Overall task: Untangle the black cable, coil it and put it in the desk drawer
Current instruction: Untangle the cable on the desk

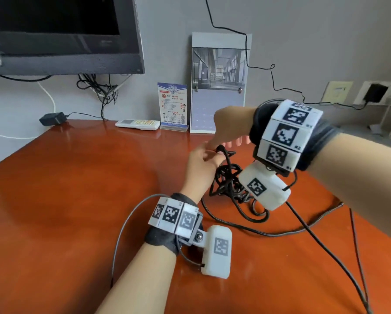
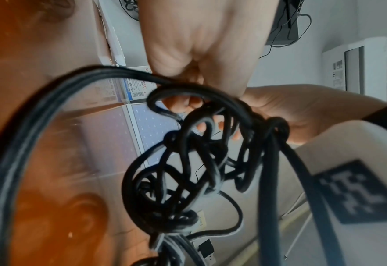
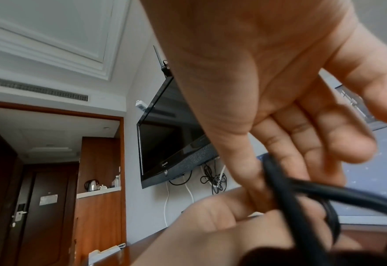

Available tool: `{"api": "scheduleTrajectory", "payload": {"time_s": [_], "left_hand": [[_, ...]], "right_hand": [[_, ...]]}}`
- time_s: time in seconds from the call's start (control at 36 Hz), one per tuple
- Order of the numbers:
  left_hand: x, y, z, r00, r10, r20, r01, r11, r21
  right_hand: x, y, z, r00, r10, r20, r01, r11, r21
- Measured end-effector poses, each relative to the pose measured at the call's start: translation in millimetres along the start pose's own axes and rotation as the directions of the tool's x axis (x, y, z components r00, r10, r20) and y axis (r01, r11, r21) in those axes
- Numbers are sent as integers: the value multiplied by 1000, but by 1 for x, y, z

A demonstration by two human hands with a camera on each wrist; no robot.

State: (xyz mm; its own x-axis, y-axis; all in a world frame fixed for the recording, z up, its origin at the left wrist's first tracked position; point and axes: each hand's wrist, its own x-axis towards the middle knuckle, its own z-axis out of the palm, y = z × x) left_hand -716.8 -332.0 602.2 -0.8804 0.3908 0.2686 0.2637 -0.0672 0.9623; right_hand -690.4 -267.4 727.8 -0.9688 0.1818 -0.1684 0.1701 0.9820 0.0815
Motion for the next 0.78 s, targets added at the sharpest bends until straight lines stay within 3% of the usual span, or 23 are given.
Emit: {"api": "scheduleTrajectory", "payload": {"time_s": [0.17, 0.31, 0.44, 0.5, 0.58, 0.69, 0.78], "left_hand": [[2, -1, -4, 998, -7, -67, 9, 1000, 23], [4, -2, -5, 990, 78, -121, -79, 997, -4], [4, -6, -7, 991, 66, -114, -75, 995, -71], [4, -5, -10, 994, 42, -102, -50, 996, -75], [4, -10, -14, 995, -22, -94, 16, 998, -61], [6, -15, -15, 994, -65, -86, 61, 997, -40], [6, -14, -12, 995, -67, -68, 64, 997, -51]], "right_hand": [[0, -2, 0, 992, -14, -129, 10, 999, -35], [1, 5, 3, 960, 15, -281, 12, 996, 93], [4, 17, 6, 937, 59, -345, 44, 958, 283], [5, 25, 6, 938, 57, -342, 88, 914, 395], [3, 42, 8, 962, 55, -268, 127, 779, 614], [6, 55, 19, 993, -61, -105, 104, 868, 486], [7, 53, 31, 983, -164, -77, 180, 836, 518]]}}
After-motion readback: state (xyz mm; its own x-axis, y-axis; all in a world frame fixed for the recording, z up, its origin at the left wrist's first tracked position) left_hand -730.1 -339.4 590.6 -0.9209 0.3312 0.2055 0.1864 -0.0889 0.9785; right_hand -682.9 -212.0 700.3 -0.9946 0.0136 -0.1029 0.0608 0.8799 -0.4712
